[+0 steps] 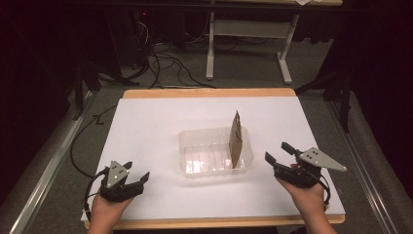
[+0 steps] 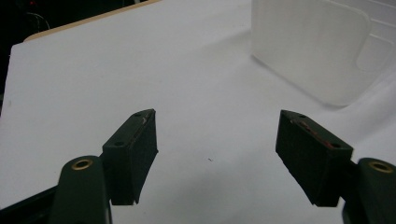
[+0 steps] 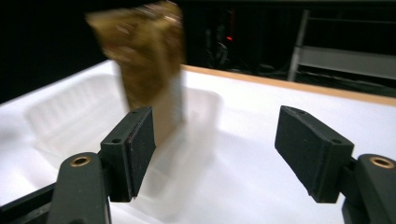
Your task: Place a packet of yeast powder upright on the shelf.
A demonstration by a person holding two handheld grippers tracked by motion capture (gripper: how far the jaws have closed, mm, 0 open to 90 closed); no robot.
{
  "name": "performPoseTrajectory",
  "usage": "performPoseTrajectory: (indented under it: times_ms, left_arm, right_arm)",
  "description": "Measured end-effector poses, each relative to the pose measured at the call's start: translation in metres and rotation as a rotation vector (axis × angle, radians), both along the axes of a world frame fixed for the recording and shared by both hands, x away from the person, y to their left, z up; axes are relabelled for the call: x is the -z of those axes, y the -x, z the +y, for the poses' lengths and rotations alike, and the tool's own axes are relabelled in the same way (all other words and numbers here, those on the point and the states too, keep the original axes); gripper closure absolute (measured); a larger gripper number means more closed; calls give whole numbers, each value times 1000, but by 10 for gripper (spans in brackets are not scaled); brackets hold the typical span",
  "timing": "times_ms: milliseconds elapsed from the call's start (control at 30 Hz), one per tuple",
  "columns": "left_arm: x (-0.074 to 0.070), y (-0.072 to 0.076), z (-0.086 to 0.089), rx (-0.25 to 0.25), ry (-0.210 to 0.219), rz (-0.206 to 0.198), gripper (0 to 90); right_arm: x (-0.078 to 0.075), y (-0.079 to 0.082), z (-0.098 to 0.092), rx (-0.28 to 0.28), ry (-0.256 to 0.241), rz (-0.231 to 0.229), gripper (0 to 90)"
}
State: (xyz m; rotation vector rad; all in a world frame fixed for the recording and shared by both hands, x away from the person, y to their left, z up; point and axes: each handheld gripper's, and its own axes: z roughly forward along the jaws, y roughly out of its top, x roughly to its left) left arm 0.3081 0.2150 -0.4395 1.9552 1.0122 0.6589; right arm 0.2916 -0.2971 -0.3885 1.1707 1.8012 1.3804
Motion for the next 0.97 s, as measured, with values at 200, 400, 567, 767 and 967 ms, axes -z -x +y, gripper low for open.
performPoseTrajectory:
  times_ms: [200,400,567,767,967]
  left_arm:
    - [2,0,-1,4,-15,0,299]
    - [4,-2,-7,12,-33,6,295]
    - [6,-2,-13,18,-46,9,292]
    - [4,-1,-10,20,-38,5,291]
    - [3,-1,-6,18,-28,-3,291]
  right_arm:
    - [16,9,-45,91,40,31,301]
    - [47,13,-77,152,66,103,331]
    - [49,11,-78,145,72,98,336]
    - [49,11,-75,134,89,102,338]
    - [52,8,-78,154,79,130,340]
